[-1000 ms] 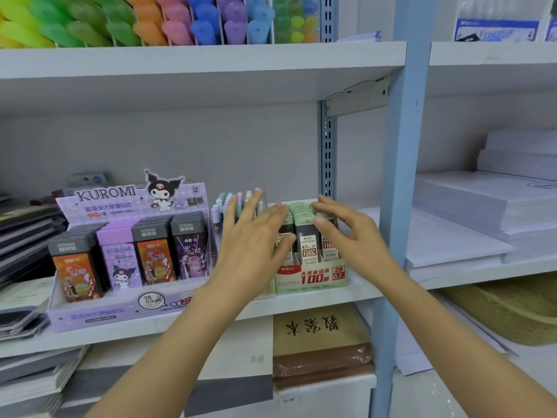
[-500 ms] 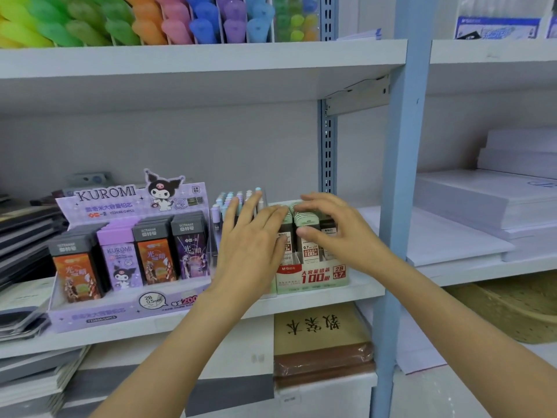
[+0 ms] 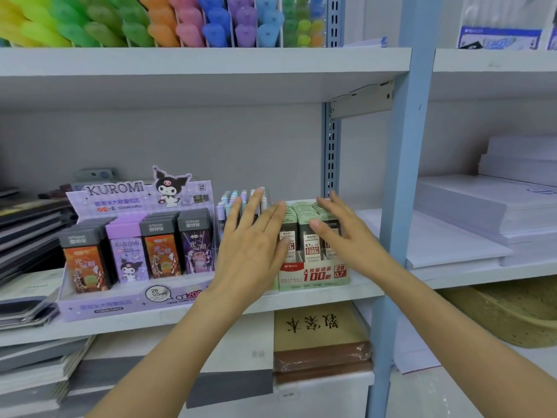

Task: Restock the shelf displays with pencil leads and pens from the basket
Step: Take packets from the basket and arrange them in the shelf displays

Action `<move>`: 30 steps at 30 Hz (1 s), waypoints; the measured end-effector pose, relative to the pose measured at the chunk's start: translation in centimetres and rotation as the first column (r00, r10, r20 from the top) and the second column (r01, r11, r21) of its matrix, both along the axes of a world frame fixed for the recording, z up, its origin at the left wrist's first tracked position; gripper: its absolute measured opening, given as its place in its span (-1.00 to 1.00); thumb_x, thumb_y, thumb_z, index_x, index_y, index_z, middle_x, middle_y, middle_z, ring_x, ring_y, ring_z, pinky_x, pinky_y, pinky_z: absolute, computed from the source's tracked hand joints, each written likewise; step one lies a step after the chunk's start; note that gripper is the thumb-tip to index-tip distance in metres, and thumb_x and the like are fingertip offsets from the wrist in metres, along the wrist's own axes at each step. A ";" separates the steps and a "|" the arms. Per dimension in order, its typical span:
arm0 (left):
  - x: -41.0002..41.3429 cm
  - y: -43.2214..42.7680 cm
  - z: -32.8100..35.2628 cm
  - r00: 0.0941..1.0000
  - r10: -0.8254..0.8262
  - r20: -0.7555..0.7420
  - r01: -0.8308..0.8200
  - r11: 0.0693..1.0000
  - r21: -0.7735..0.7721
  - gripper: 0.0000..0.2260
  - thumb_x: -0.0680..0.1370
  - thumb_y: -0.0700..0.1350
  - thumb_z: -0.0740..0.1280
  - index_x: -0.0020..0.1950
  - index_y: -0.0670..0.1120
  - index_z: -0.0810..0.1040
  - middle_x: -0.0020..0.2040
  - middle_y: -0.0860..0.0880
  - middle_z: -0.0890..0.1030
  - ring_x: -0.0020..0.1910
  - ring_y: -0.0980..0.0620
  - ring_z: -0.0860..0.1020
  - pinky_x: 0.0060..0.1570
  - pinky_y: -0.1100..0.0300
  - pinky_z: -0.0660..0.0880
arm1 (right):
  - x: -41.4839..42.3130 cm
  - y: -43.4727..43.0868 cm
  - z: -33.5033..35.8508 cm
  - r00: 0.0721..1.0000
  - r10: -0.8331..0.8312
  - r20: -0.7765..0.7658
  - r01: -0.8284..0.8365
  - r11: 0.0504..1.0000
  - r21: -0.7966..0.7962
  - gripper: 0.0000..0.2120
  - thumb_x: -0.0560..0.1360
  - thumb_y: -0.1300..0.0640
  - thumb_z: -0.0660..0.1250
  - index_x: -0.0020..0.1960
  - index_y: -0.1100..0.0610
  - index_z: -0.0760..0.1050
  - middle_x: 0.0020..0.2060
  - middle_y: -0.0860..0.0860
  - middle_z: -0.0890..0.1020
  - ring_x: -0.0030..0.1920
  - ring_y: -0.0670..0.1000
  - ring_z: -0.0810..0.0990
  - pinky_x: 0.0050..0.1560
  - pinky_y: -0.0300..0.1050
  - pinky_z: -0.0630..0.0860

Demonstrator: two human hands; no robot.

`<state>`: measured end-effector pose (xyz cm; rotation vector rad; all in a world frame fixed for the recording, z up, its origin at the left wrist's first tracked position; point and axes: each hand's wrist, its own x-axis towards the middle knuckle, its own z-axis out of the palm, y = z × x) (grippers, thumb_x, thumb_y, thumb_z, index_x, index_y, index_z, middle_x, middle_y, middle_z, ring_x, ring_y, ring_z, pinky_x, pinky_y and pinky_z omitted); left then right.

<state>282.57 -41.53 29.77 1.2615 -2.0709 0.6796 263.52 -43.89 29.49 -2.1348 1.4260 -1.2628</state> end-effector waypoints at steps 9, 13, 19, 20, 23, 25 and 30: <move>11.6 5.9 -4.1 0.960 0.006 -0.279 -0.061 0.980 -0.188 -0.69 0.54 -0.08 0.20 0.24 -0.12 0.52 0.21 -0.05 0.55 0.26 -0.07 0.43 0.28 0.07 0.25 | 10.4 5.7 0.5 0.956 0.293 -0.002 -0.257 0.833 -0.489 -0.69 0.60 0.05 0.24 0.33 0.02 0.44 0.32 -0.12 0.45 0.37 -0.19 0.36 0.38 -0.24 0.29; 18.2 7.4 -6.8 0.935 0.234 -0.266 -0.246 0.969 -0.012 -0.62 0.54 -0.02 0.13 0.27 -0.12 0.52 0.23 -0.05 0.55 0.25 -0.09 0.46 0.28 0.01 0.28 | 17.0 5.9 -1.6 0.900 0.312 -0.304 -0.406 0.854 -0.325 -0.63 0.60 0.05 0.23 0.40 0.02 0.36 0.30 -0.10 0.46 0.31 -0.13 0.40 0.30 -0.23 0.32; 20.5 8.2 -7.9 0.964 0.204 -0.172 -0.192 0.978 0.087 -0.61 0.55 -0.02 0.13 0.26 -0.14 0.54 0.19 -0.03 0.58 0.17 -0.08 0.54 0.27 0.00 0.32 | 20.3 4.4 -3.4 0.817 0.113 -0.565 -0.296 0.923 -0.244 -0.67 0.61 0.10 0.20 0.37 0.09 0.40 0.29 -0.02 0.45 0.26 0.02 0.39 0.24 -0.13 0.30; 20.6 8.2 -7.8 0.965 0.194 -0.175 -0.182 0.980 0.082 -0.63 0.55 -0.02 0.13 0.24 -0.13 0.55 0.17 -0.02 0.58 0.15 -0.07 0.54 0.25 0.01 0.33 | 20.1 4.3 -3.5 0.826 0.135 -0.547 -0.312 0.918 -0.244 -0.69 0.61 0.15 0.20 0.34 0.10 0.43 0.27 -0.02 0.47 0.25 0.02 0.40 0.23 -0.14 0.28; 21.2 8.4 -6.7 0.962 0.142 -0.232 -0.141 0.990 0.023 -0.66 0.56 -0.03 0.15 0.25 -0.10 0.54 0.20 -0.01 0.55 0.18 -0.05 0.52 0.21 0.06 0.34 | 19.7 4.2 -3.7 0.838 0.177 -0.515 -0.343 0.907 -0.246 -0.73 0.60 0.23 0.22 0.28 0.13 0.49 0.20 -0.01 0.52 0.19 0.01 0.42 0.18 -0.21 0.25; 21.7 7.9 -5.1 0.960 0.113 -0.256 -0.129 0.991 -0.046 -0.62 0.56 -0.05 0.18 0.35 -0.13 0.46 0.32 -0.06 0.47 0.30 -0.07 0.44 0.27 0.07 0.33 | 19.6 4.1 -3.7 0.842 0.204 -0.499 -0.360 0.901 -0.240 -0.76 0.59 0.23 0.23 0.23 0.13 0.52 0.11 -0.02 0.53 0.08 -0.02 0.42 0.11 -0.23 0.27; 22.6 4.5 -0.9 0.957 0.255 -0.139 -0.251 0.967 0.051 -0.48 0.61 0.10 0.01 0.49 -0.12 0.31 0.46 -0.07 0.36 0.46 -0.07 0.29 0.48 -0.08 0.13 | 19.6 3.7 -3.8 0.847 0.238 -0.475 -0.379 0.897 -0.226 -0.82 0.59 0.19 0.25 0.16 0.11 0.54 -0.03 -0.11 0.46 -0.03 -0.10 0.34 0.02 -0.23 0.26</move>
